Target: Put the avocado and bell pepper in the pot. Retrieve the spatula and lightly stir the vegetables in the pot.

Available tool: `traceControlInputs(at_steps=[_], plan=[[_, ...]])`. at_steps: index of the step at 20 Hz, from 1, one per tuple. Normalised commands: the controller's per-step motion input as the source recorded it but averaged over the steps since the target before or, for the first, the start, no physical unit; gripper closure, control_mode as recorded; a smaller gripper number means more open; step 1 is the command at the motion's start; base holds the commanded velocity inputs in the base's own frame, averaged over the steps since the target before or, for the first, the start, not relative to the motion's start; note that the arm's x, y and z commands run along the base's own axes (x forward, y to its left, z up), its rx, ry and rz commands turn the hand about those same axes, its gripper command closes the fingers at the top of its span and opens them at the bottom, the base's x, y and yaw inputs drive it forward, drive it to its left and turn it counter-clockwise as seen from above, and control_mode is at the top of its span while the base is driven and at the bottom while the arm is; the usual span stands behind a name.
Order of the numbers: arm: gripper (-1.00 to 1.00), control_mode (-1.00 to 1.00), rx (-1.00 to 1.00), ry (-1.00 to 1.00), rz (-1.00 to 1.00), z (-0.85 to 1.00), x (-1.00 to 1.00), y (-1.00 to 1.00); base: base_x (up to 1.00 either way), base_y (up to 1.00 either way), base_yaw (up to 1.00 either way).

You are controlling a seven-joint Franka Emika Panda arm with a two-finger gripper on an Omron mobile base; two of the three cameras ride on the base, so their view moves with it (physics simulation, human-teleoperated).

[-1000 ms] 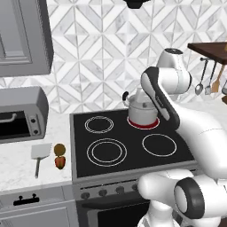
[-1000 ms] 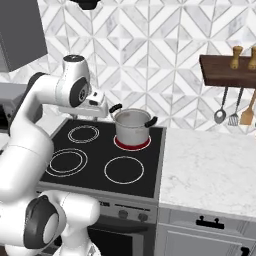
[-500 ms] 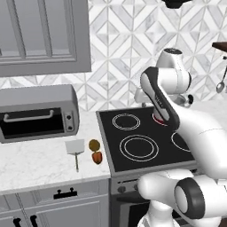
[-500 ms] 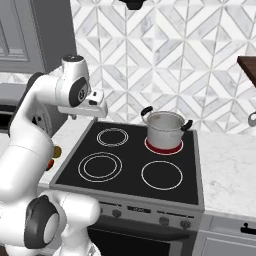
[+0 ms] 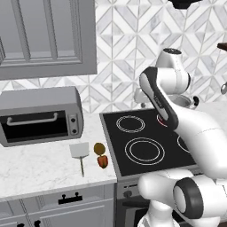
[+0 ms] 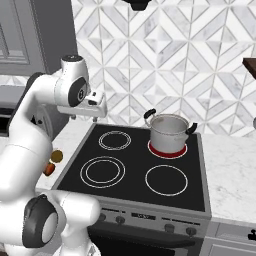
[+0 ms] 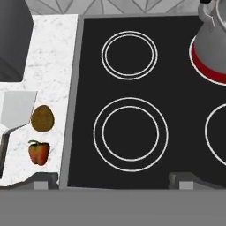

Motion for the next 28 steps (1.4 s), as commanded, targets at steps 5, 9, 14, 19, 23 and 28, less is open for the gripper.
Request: traceControlInputs(at_steps=[5, 9, 14, 19, 23, 28], plan=[[-1.00, -1.00, 0.00, 0.06, 0.00, -0.35, -0.02, 0.55, 0.00, 0.00, 0.00], [-1.00, -1.00, 0.00, 0.17, 0.00, -0.74, 0.00, 0.82, 0.00, 0.00, 0.00], [-1.00, -1.00, 0.00, 0.16, 0.00, -0.92, 0.00, 0.69, 0.00, 0.00, 0.00], [-1.00, -1.00, 0.00, 0.07, 0.00, -0.70, 0.00, 0.62, 0.00, 0.00, 0.00], [-1.00, -1.00, 0.00, 0.02, 0.00, -0.67, 0.00, 0.56, 0.00, 0.00, 0.00], [-1.00, -1.00, 0.00, 0.00, 0.00, -0.65, 0.00, 0.42, 0.00, 0.00, 0.00]])
